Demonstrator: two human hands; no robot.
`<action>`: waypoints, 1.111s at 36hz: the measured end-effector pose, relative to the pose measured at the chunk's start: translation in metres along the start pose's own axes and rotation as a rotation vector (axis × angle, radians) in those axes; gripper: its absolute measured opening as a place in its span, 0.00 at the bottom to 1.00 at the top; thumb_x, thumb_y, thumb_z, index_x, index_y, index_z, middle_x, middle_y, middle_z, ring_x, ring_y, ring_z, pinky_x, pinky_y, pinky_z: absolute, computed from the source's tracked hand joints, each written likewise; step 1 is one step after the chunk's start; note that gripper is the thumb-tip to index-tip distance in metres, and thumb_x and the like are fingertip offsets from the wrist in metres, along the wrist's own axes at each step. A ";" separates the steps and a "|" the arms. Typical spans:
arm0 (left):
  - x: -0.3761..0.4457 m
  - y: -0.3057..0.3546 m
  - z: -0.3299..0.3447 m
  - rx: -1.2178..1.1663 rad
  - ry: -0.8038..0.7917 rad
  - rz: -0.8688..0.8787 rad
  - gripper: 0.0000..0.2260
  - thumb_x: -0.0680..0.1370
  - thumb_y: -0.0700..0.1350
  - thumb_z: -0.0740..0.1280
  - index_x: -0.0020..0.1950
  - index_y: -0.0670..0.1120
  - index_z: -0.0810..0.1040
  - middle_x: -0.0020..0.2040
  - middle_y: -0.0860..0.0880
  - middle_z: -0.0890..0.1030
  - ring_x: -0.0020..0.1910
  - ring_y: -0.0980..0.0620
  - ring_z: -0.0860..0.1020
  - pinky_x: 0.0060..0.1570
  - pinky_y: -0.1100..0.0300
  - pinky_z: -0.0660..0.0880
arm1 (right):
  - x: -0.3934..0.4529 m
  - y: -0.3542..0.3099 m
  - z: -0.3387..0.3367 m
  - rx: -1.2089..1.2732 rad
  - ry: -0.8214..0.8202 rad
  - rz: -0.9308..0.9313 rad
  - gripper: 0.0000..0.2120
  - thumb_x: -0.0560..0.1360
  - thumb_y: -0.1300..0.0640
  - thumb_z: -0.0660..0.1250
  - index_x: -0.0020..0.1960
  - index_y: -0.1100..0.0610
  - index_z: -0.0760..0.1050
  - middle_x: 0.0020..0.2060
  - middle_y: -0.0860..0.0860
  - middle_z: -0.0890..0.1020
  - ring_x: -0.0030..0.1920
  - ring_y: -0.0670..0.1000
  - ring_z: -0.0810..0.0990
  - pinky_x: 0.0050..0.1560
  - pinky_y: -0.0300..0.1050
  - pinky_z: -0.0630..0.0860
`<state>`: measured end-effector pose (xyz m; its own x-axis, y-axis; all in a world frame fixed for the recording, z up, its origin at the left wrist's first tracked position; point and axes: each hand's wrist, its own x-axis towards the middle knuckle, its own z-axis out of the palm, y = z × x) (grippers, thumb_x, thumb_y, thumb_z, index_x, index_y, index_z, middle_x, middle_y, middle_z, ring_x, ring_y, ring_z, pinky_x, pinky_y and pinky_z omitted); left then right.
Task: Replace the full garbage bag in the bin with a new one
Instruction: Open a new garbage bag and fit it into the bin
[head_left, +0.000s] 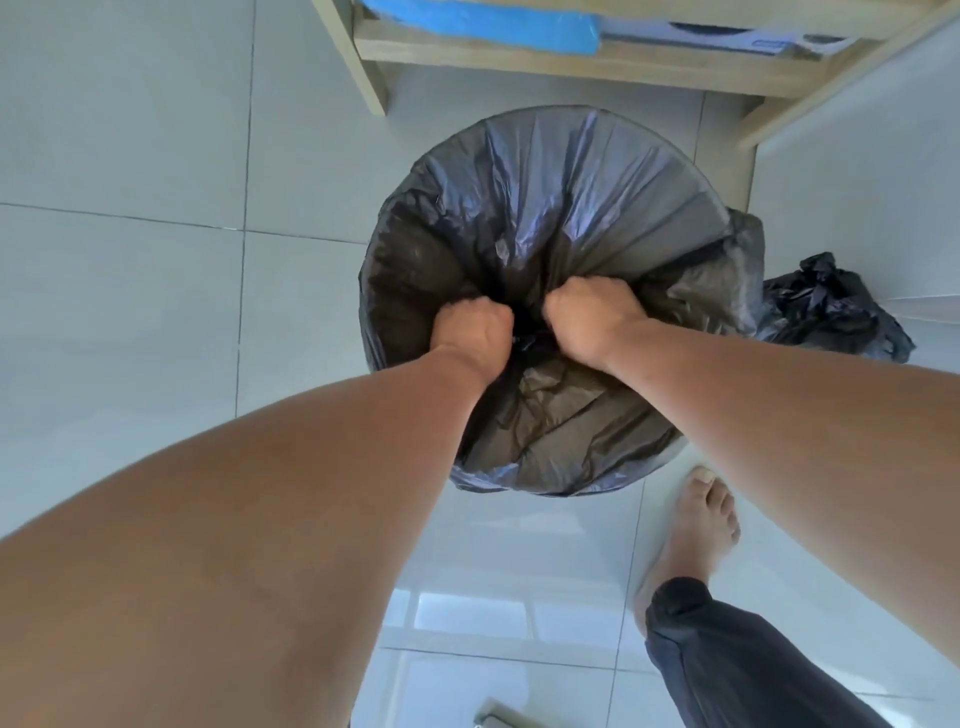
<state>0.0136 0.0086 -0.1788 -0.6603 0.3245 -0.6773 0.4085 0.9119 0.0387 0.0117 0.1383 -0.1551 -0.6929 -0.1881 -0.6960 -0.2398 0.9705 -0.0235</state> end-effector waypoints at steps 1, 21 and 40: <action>0.000 0.000 -0.001 -0.002 -0.002 -0.003 0.15 0.80 0.38 0.57 0.63 0.44 0.78 0.61 0.42 0.79 0.62 0.41 0.77 0.57 0.51 0.73 | 0.000 0.001 0.000 -0.001 0.007 0.014 0.16 0.77 0.63 0.58 0.60 0.56 0.78 0.58 0.58 0.80 0.58 0.62 0.79 0.53 0.51 0.75; 0.002 -0.010 0.004 -0.556 -0.063 -0.155 0.17 0.82 0.49 0.59 0.66 0.41 0.69 0.59 0.34 0.78 0.59 0.33 0.76 0.56 0.47 0.72 | 0.001 0.011 0.008 0.458 -0.110 0.244 0.20 0.74 0.49 0.63 0.62 0.57 0.78 0.59 0.58 0.81 0.59 0.60 0.79 0.57 0.48 0.76; -0.044 -0.014 -0.037 -0.332 0.037 0.017 0.38 0.74 0.54 0.70 0.78 0.45 0.56 0.65 0.40 0.73 0.64 0.39 0.74 0.62 0.45 0.73 | -0.053 0.019 -0.022 0.309 0.030 0.059 0.31 0.72 0.53 0.67 0.74 0.53 0.64 0.65 0.56 0.71 0.67 0.59 0.69 0.65 0.54 0.71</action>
<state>0.0133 -0.0089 -0.1222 -0.6804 0.3434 -0.6474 0.1958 0.9365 0.2909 0.0286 0.1638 -0.1033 -0.7202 -0.1298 -0.6815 0.0163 0.9789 -0.2037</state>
